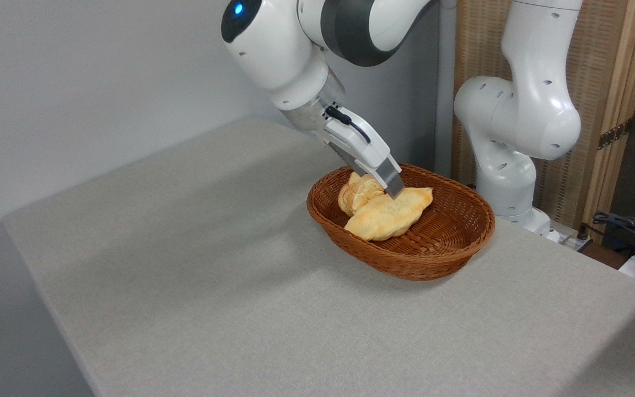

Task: Put bread into the basket
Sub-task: 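Open the gripper and raise it away from the basket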

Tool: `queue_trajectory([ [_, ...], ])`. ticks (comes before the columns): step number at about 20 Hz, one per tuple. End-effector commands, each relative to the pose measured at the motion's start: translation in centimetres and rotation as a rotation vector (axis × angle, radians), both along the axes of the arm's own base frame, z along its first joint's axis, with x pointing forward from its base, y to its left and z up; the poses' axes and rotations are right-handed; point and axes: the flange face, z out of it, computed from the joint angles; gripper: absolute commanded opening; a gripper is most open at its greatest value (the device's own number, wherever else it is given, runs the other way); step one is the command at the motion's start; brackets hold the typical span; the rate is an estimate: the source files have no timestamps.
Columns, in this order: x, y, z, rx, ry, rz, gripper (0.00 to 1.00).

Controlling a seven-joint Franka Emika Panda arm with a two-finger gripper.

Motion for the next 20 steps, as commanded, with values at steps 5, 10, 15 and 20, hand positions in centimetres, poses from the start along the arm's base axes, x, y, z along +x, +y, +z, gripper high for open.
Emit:
queue_trajectory([
  [5, 5.3, -0.8, 7.3, -0.053, -0.419, -0.004, 1.00],
  [10, 8.0, -0.5, 8.5, -0.067, -0.617, 0.018, 1.00],
  [15, 9.5, -0.4, 8.4, -0.062, -0.628, 0.048, 1.00],
  [20, 10.9, -0.2, 8.4, -0.051, -0.627, 0.103, 1.00],
])
